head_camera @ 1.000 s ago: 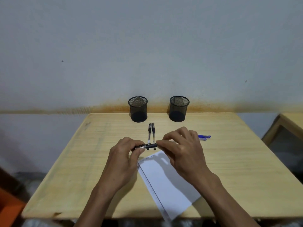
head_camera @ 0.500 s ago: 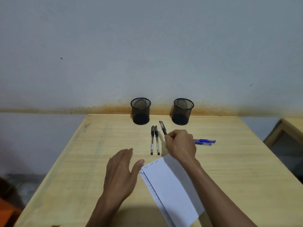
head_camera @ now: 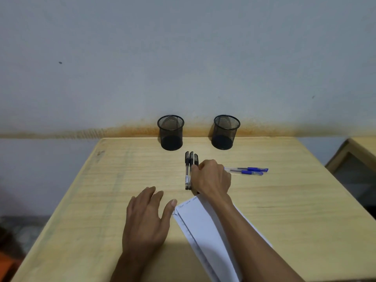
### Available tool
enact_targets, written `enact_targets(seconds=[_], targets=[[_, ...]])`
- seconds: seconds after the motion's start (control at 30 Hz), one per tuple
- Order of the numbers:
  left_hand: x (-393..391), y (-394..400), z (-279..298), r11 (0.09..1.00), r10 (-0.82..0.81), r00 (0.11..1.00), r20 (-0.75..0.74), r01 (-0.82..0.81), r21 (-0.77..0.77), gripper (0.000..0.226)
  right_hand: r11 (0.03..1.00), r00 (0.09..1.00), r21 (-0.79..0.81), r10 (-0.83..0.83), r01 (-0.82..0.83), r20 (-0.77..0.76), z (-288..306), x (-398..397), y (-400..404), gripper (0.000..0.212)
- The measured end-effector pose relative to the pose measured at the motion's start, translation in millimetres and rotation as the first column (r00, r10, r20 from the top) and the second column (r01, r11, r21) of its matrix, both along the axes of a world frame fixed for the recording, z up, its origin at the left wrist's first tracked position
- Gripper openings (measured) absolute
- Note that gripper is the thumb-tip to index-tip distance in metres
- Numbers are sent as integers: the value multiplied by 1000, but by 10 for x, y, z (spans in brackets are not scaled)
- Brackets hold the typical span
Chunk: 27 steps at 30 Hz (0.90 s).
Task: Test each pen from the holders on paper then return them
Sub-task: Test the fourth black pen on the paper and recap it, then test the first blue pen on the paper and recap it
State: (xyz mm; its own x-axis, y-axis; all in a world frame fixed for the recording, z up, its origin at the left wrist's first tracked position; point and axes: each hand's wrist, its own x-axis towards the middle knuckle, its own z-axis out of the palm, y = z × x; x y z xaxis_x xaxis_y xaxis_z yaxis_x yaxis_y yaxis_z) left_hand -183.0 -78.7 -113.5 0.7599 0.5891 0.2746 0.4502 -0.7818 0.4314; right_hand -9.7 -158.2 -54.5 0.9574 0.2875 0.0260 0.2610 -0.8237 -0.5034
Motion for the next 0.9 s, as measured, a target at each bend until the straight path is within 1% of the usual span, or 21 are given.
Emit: enact_targets(seconds=[0.07, 0.13, 0.23, 0.3, 0.4, 0.57, 0.73, 0.9], targets=[[-3, 3, -4, 1000, 2, 1000, -1, -2, -6, 65, 1000, 999, 27, -12, 11, 31, 34, 49, -107, 25], [0, -4, -5, 1000, 6, 1000, -11, -6, -4, 68, 1000, 993, 6, -21, 20, 112, 50, 160, -308, 25], [15, -26, 16, 1000, 16, 999, -32, -16, 18, 69, 994, 974, -107, 19, 5, 225, 17, 384, -679, 28], [14, -40, 36, 999, 22, 999, -46, -20, 31, 69, 981, 963, -192, 55, -4, 262, -22, 497, -866, 25], [0, -56, 56, 999, 31, 998, -55, -29, 42, 72, 966, 944, -256, 121, -41, 308, -97, 568, -1023, 24], [-2, -92, 91, 998, 57, 997, -48, -55, 25, 73, 953, 922, -284, 203, -109, 330, -171, 584, -1113, 26], [-2, -112, 115, 998, 68, 997, -48, -67, 13, 74, 936, 919, -309, 260, -166, 295, -140, 617, -1138, 26], [7, -102, 113, 998, 66, 996, -56, -66, 15, 83, 920, 895, -308, 335, -242, 296, -158, 600, -1211, 25]])
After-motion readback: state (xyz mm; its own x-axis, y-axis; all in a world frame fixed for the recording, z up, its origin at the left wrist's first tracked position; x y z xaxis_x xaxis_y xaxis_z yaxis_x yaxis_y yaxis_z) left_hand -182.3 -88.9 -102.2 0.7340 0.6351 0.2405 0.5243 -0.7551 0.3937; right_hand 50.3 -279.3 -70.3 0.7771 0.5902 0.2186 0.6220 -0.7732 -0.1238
